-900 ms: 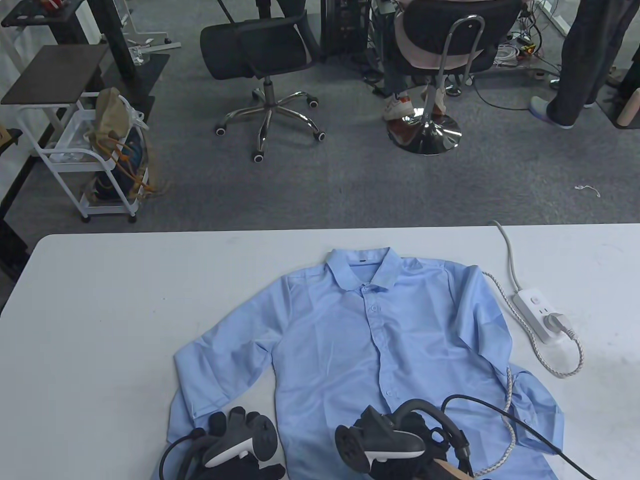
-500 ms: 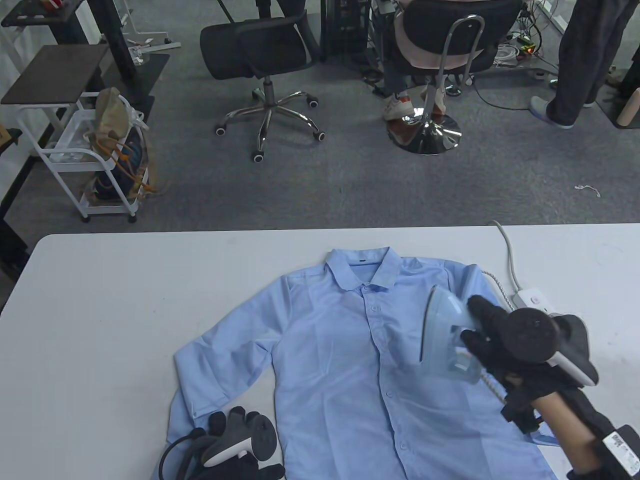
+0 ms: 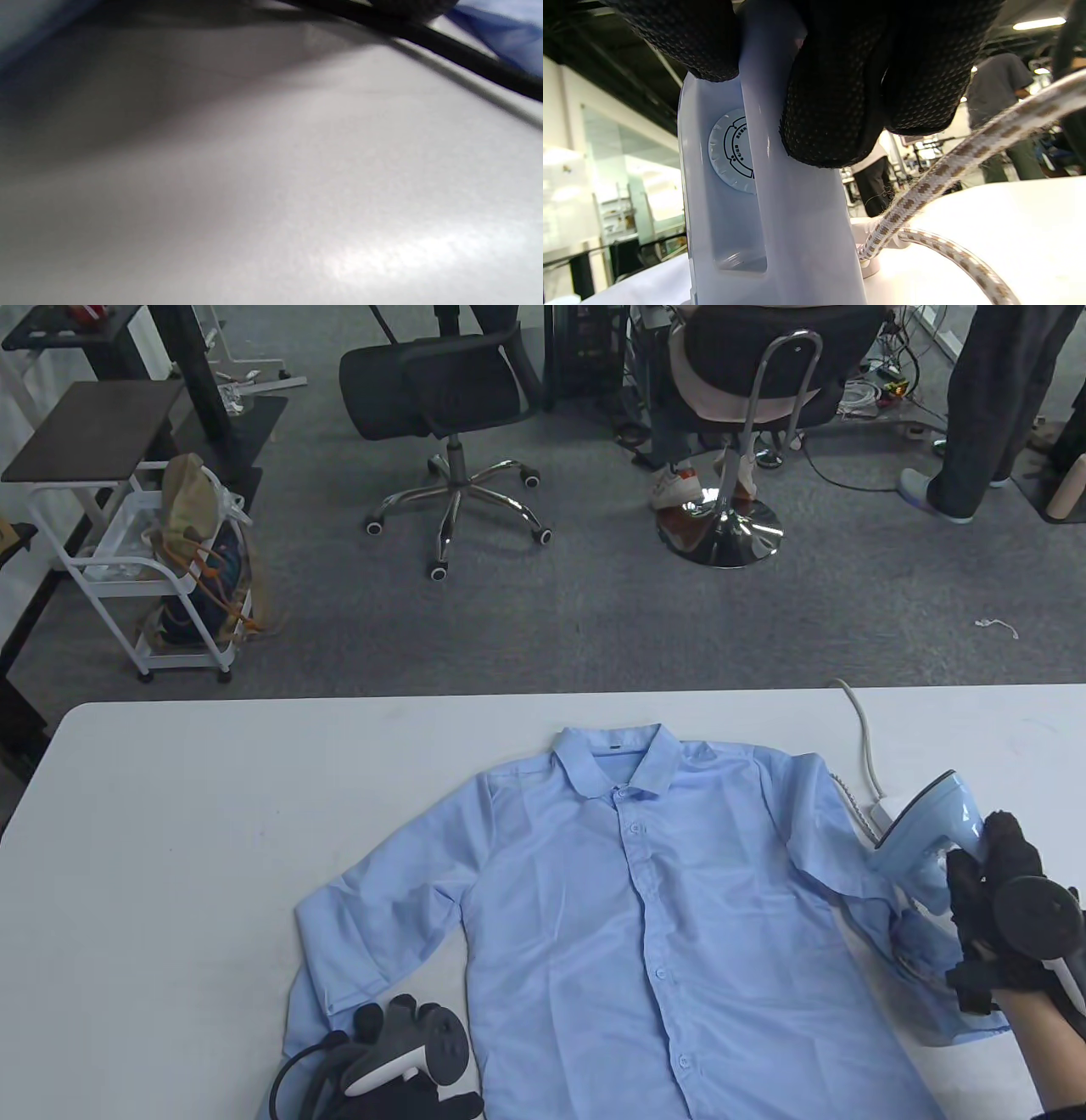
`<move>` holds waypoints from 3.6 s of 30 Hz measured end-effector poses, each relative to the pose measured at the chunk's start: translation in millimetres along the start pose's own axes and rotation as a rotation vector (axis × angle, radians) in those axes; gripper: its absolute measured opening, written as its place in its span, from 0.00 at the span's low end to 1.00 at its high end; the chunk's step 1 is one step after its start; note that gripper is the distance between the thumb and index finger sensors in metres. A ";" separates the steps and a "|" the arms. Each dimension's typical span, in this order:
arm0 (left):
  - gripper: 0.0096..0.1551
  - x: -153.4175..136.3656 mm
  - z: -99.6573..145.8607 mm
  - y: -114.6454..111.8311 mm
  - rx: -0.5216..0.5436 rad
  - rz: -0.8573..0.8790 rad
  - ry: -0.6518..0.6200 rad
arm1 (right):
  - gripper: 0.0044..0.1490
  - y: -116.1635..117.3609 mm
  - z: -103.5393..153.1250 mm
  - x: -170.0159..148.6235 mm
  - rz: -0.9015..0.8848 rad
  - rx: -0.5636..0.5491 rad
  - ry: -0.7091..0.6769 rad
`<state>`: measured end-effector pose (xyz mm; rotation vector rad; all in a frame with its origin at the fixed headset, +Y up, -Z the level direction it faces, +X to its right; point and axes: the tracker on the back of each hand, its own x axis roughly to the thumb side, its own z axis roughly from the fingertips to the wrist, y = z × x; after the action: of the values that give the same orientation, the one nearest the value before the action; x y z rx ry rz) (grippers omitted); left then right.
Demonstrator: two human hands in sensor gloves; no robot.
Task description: Iron long-sleeve shirt with electric iron on table
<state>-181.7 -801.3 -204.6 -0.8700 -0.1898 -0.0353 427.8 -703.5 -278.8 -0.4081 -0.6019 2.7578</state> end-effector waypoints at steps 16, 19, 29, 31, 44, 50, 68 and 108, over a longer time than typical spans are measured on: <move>0.67 -0.7 -0.5 -0.4 0.000 0.006 0.004 | 0.43 55.9 -2.6 64.5 0.003 0.145 -0.185; 0.67 -1.0 -0.5 -0.4 0.000 0.008 0.002 | 0.43 69.3 -11.5 66.3 -0.053 0.154 -0.181; 0.67 -1.8 -0.6 -0.4 0.000 0.009 0.000 | 0.43 75.6 -33.5 17.7 -0.048 0.113 -0.069; 0.67 -1.8 -0.6 -0.4 0.001 0.009 0.000 | 0.46 70.1 -32.0 15.7 -0.038 0.162 -0.095; 0.59 -65.9 51.5 50.5 0.602 0.243 0.107 | 0.48 -37.1 11.1 89.9 -0.361 -0.040 -0.429; 0.63 -130.1 22.0 42.0 0.305 0.291 0.426 | 0.56 70.8 56.5 203.7 0.058 0.587 -0.566; 0.28 -143.0 13.5 31.7 0.415 0.226 0.409 | 0.26 53.0 186.2 277.4 -0.329 0.627 -1.082; 0.64 -127.3 33.0 7.5 0.014 0.169 0.280 | 0.63 103.6 115.1 228.5 0.572 0.927 -0.939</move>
<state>-310.9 -777.2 -212.5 -0.8547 0.1453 0.0027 157.4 -758.5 -272.2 1.1033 0.7938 3.2108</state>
